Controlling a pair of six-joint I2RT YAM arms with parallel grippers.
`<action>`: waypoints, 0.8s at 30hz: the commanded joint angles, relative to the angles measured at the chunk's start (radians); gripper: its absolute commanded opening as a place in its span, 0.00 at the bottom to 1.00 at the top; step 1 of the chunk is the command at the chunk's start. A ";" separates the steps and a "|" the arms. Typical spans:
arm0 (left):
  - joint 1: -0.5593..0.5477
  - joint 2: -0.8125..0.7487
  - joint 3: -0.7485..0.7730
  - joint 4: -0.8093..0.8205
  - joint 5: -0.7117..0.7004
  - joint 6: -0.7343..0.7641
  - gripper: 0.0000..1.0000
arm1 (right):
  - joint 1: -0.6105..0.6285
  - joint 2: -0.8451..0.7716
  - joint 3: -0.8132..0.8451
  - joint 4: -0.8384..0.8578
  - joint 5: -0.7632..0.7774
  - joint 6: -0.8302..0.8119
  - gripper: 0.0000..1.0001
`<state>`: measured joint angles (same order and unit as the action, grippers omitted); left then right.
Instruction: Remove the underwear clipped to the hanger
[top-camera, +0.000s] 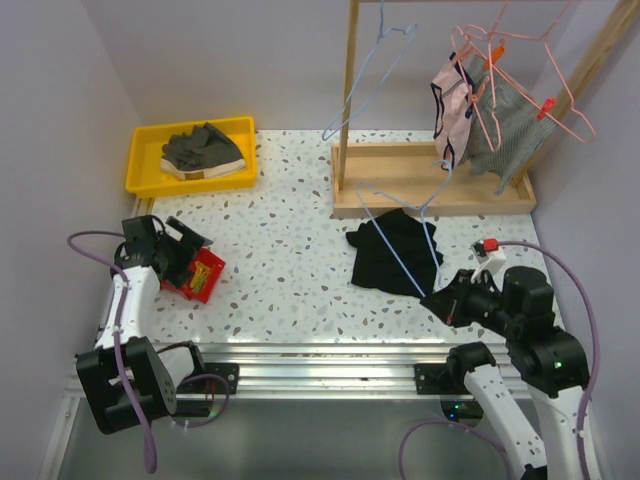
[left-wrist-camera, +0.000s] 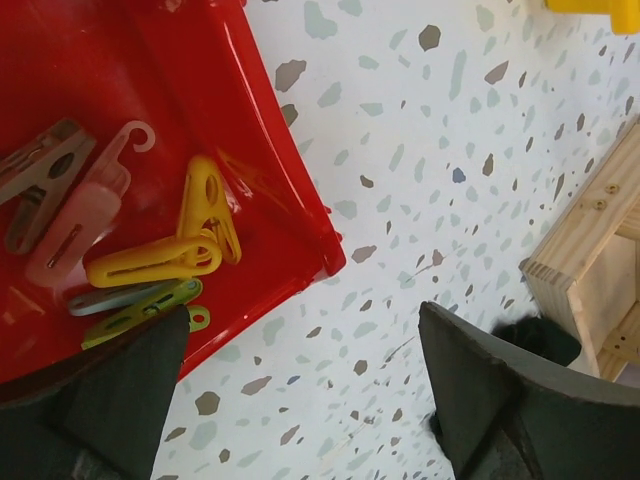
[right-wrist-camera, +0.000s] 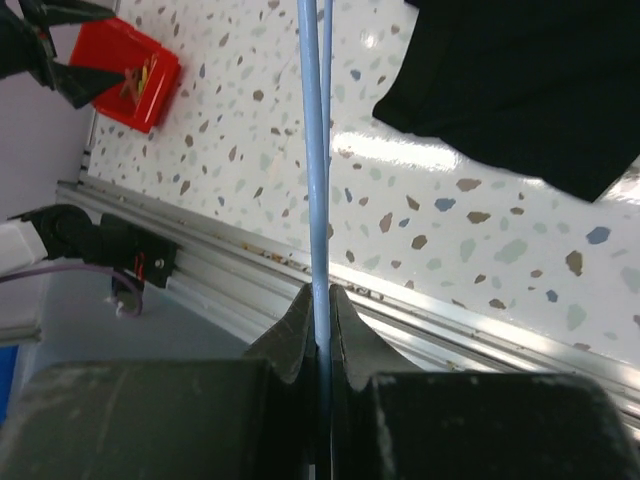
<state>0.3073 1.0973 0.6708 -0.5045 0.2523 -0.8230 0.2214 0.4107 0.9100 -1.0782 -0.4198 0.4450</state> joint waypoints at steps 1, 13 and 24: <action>0.007 -0.033 0.030 -0.003 0.062 0.005 1.00 | -0.002 0.011 0.113 -0.008 0.182 0.006 0.00; 0.007 -0.042 0.052 0.205 0.323 -0.018 1.00 | -0.004 0.330 0.351 0.257 0.418 -0.235 0.00; 0.006 -0.070 0.056 0.305 0.433 -0.050 1.00 | -0.002 0.812 0.743 0.414 0.504 -0.299 0.00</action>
<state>0.3073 1.0512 0.7071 -0.2668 0.6281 -0.8543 0.2214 1.1599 1.5757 -0.7589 0.0387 0.1772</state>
